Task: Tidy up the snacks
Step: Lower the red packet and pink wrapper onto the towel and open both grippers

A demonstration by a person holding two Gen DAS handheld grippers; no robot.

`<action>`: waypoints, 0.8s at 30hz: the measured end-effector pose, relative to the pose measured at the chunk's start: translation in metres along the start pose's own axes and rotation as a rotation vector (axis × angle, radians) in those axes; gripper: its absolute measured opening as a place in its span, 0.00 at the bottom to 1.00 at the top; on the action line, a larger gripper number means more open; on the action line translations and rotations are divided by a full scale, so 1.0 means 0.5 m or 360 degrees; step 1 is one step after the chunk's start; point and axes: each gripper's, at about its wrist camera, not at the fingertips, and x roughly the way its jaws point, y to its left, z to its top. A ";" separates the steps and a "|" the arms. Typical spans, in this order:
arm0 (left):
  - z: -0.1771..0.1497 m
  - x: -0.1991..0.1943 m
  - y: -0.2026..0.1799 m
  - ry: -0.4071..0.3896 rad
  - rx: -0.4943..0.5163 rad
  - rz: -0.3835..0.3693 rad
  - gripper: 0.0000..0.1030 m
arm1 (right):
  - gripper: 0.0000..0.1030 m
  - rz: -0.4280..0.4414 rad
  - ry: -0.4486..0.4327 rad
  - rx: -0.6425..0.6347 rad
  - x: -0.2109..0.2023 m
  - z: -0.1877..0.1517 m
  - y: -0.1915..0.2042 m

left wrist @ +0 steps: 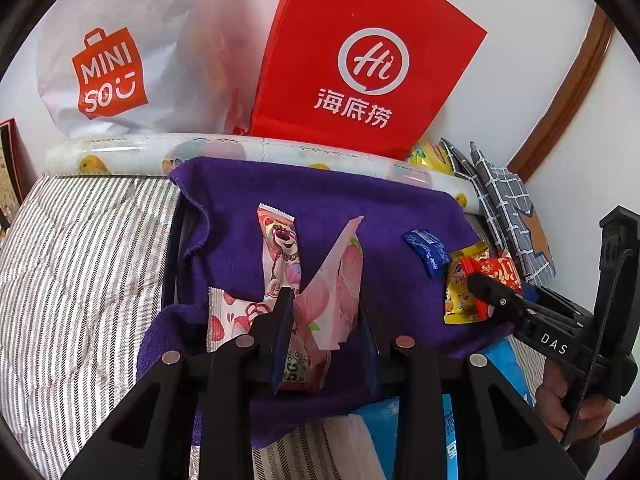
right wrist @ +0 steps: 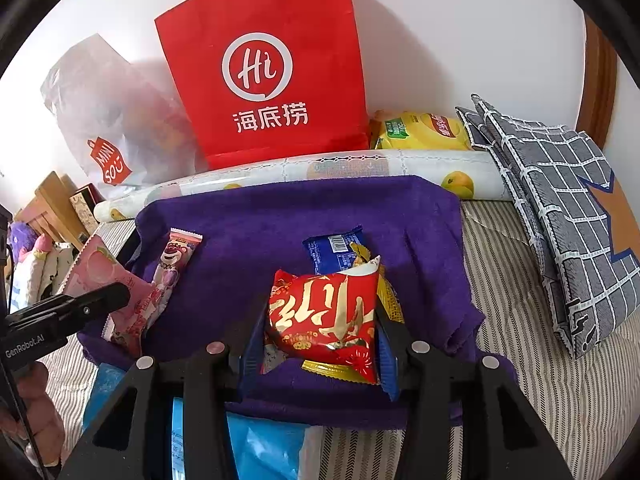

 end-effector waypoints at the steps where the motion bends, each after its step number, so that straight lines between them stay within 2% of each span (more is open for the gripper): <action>1: 0.000 0.000 0.001 0.0001 -0.0001 -0.0002 0.30 | 0.45 -0.0002 -0.0004 0.0004 0.000 0.000 -0.001; 12: -0.002 0.005 0.003 0.0022 -0.0001 -0.0004 0.30 | 0.49 -0.0015 -0.0020 0.0017 -0.002 0.000 -0.004; 24: 0.000 0.002 0.009 0.0010 -0.0020 0.0000 0.30 | 0.59 0.0019 -0.0124 0.0019 -0.029 0.002 0.002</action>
